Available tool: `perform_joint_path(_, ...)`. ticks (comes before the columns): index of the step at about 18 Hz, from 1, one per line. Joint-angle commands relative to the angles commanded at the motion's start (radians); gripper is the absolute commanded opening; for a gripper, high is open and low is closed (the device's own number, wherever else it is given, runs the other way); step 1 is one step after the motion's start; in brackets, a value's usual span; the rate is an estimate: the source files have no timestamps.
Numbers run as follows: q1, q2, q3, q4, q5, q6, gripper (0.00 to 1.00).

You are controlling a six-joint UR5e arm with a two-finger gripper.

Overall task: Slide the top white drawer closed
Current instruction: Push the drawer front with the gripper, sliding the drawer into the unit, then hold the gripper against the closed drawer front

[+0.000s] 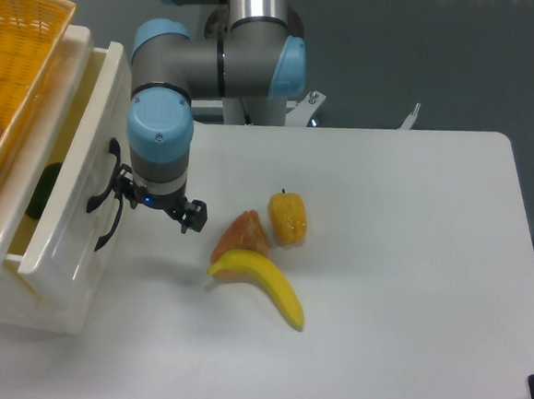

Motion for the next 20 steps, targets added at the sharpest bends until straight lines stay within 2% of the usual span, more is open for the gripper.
perform_joint_path(20, -0.028, 0.003, 0.002, 0.0, 0.002, -0.008, 1.0)
